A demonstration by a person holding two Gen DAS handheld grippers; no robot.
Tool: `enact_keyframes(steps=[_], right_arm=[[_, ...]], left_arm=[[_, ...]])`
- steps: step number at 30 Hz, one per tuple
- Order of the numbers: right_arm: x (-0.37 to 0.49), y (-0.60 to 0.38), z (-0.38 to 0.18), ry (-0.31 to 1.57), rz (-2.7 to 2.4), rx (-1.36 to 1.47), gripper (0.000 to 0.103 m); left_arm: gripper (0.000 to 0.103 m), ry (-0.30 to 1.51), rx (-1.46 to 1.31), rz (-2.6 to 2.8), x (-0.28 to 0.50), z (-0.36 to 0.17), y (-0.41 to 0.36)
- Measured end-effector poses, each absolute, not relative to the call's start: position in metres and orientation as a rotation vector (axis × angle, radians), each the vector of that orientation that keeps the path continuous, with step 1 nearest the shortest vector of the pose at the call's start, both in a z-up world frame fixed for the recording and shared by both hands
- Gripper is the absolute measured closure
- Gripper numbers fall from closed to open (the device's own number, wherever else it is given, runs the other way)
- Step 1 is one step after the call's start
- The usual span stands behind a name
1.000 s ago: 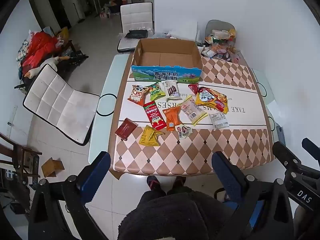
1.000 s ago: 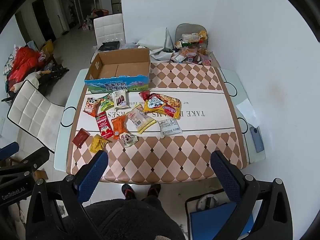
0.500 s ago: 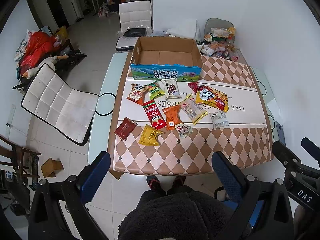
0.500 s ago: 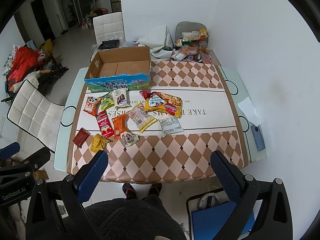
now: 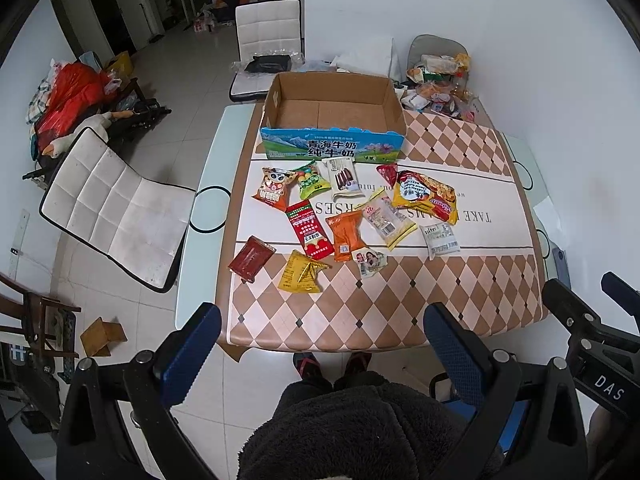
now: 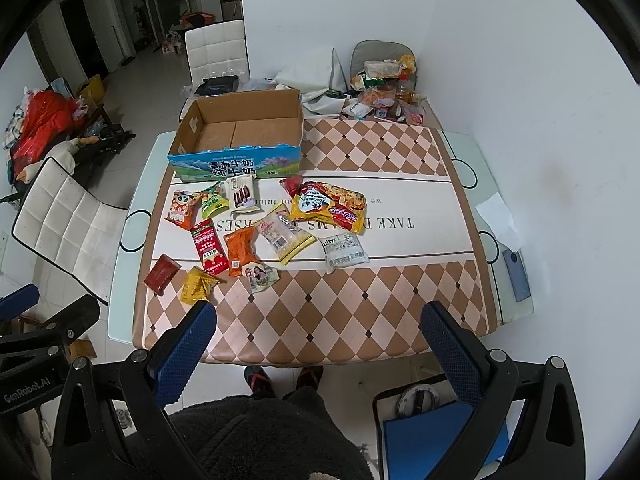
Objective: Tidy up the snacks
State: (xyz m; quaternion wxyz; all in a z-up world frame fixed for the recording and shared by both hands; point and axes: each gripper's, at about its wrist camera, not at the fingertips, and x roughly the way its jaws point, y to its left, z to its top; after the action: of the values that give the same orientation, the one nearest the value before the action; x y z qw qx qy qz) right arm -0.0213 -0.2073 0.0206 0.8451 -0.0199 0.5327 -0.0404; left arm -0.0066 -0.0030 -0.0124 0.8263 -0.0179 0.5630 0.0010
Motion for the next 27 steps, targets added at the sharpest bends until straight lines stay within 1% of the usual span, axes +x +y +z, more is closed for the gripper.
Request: enact_keyframes(steps=[6,12,14,27], right_arm=[[-0.020,-0.198,0.010,1.126,-0.076,-0.042,0.000],[-0.012,-0.192,0.011,1.131,-0.069,-0.044,0.000],[-0.012,-0.191,0.012,1.133,-0.066,-0.047,0.000],[-0.009,-0.187,0.014,1.134,-0.068,-0.048,0.000]], left_arm=[[0.000,1.199,-0.039,0.003,-0.005,-0.010,-0.002],[0.000,1.193,-0.041,0.016,-0.013,-0.017,-0.007],[0.000,1.197,-0.040,0.012,-0.003,-0.018,0.002],[0.000,1.200,-0.045,0.009,0.001,-0.020,0.005]])
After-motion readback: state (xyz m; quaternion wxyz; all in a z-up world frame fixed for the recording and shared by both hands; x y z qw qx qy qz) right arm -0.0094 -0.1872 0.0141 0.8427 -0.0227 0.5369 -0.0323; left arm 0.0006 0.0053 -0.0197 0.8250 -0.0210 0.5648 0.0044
